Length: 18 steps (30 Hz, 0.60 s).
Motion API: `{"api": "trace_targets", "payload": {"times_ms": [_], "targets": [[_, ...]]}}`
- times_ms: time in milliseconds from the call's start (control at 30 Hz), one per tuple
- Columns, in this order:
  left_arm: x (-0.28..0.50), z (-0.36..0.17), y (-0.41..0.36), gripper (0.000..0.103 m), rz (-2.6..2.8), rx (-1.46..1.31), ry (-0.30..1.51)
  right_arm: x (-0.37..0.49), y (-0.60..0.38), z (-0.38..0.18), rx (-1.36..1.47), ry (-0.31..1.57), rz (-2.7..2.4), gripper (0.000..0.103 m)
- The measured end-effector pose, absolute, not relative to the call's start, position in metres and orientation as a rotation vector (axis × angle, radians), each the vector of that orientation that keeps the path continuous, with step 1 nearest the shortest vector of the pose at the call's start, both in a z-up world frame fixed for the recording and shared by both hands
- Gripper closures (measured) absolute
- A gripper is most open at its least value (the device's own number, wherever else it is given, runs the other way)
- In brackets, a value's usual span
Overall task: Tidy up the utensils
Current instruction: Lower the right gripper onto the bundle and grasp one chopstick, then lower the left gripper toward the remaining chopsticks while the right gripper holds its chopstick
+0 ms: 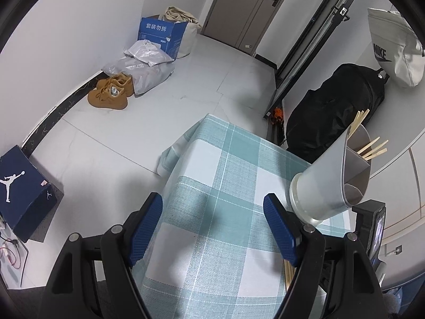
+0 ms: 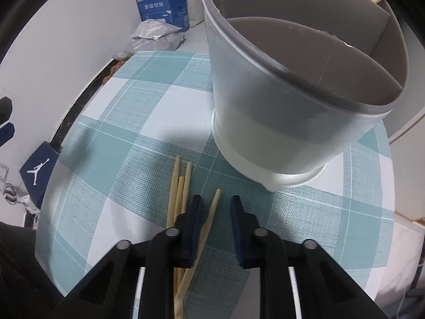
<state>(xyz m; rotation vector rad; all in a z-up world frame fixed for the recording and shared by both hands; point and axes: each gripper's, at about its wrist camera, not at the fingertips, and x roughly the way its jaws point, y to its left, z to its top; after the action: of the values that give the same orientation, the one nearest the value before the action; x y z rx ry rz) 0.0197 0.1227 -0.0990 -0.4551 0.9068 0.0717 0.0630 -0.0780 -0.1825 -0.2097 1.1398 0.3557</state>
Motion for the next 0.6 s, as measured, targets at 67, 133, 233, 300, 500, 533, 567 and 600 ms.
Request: {"api": "trace_targets", "payload": {"times_ms": [67,133,233,300,500,533,567,600], "targets": [[0.020,-0.100,0.121,0.028,0.072,-0.452,0.911,0.063,-0.080,-0.182,-0.201,1.141,0.352,0.095],[0.022,-0.100,0.120,0.028,0.071,-0.448,0.917,0.063,-0.082,-0.181,-0.179,1.142,0.355,0.097],[0.022,-0.101,0.119,0.028,0.072,-0.447,0.921,0.063,-0.082,-0.182,-0.152,1.139,0.362,0.099],[0.023,-0.100,0.117,0.028,0.069,-0.444,0.925,0.060,-0.086,-0.180,-0.135,1.130,0.364,0.099],[0.025,-0.103,0.107,0.028,0.058,-0.414,0.940,0.049,-0.107,-0.159,-0.038,1.067,0.384,0.099],[0.025,-0.103,0.105,0.028,0.067,-0.413,0.945,0.047,-0.112,-0.154,-0.016,1.054,0.388,0.099],[0.026,-0.105,0.102,0.028,0.060,-0.408,0.954,0.045,-0.117,-0.149,0.012,1.039,0.395,0.099],[0.027,-0.107,0.100,0.028,0.054,-0.403,0.961,0.043,-0.124,-0.143,0.047,1.023,0.404,0.099]]}}
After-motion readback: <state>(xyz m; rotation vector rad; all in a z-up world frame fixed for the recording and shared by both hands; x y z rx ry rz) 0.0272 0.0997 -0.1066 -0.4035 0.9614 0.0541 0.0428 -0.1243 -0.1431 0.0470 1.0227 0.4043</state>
